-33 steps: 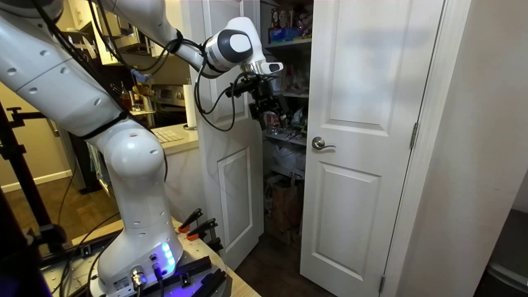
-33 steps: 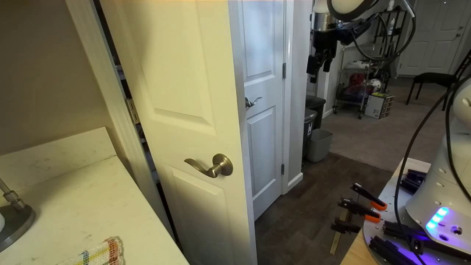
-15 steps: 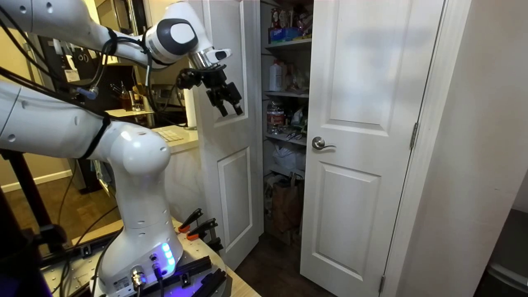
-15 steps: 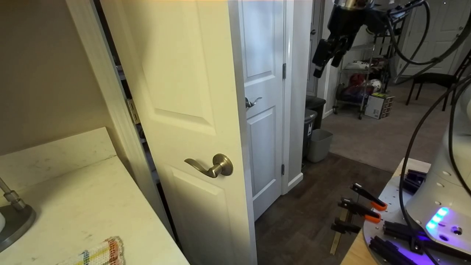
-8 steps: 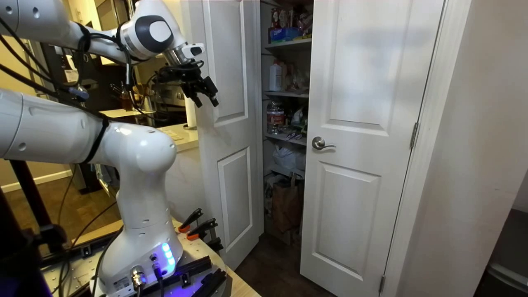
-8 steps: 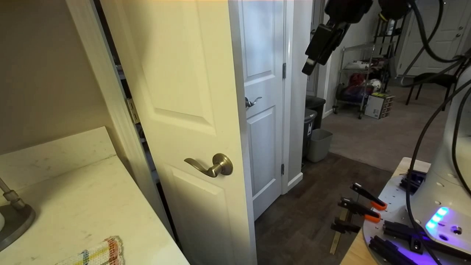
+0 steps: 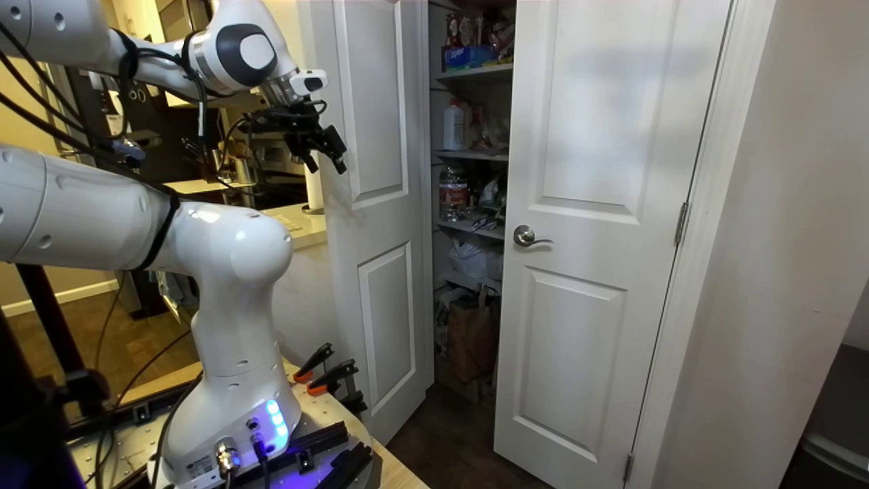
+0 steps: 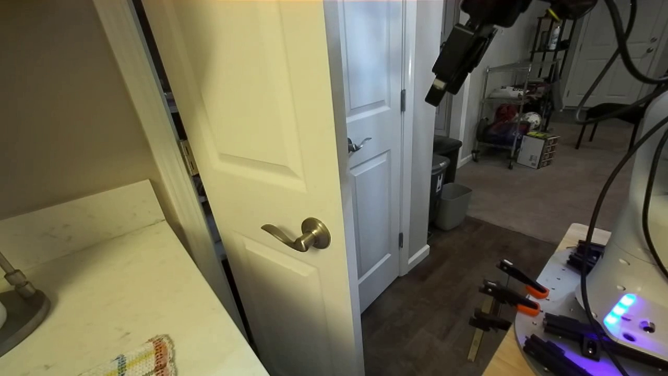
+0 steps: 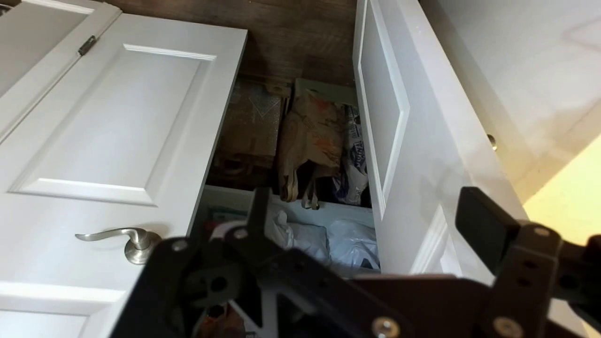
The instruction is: Close the door
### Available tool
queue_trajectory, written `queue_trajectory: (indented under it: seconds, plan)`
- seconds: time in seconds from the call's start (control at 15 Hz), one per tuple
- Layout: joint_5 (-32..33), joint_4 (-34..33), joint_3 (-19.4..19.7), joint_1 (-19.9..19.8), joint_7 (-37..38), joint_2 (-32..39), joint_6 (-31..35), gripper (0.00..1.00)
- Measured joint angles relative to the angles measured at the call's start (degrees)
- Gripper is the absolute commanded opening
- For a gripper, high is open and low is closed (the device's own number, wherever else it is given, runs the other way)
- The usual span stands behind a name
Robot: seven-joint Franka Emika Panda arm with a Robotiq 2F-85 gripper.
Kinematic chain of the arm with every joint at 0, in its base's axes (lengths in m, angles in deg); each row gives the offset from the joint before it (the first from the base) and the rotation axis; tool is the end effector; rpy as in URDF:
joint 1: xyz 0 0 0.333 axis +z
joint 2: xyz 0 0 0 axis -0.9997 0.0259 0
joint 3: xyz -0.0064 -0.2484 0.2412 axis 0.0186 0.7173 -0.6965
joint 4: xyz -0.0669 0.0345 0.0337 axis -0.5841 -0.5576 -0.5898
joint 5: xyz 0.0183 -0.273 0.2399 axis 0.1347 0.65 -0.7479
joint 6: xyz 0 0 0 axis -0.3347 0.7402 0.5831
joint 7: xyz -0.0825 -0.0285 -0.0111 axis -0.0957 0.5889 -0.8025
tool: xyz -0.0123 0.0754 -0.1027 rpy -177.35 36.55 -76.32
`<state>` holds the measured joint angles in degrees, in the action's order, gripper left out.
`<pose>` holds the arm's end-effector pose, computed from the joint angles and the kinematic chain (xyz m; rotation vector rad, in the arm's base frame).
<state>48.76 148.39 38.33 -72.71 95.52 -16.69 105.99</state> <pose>0.1846 0.1494 0.5333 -3.0364 -0.2861 -0.7085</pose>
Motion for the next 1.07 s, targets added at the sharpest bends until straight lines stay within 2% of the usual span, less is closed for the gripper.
queue_trajectory:
  seconds: [0.47, 0.8, 1.07]
  plan:
    - [0.0, 0.0, -0.5, 0.2, 0.0, -0.3, 0.0, 1.0]
    - [-1.8, -0.1, -4.0, 2.1, 0.0, 1.2, 3.3, 1.0]
    - [-1.9, -1.9, -6.8, 3.5, -0.3, 5.4, 6.1, 1.0]
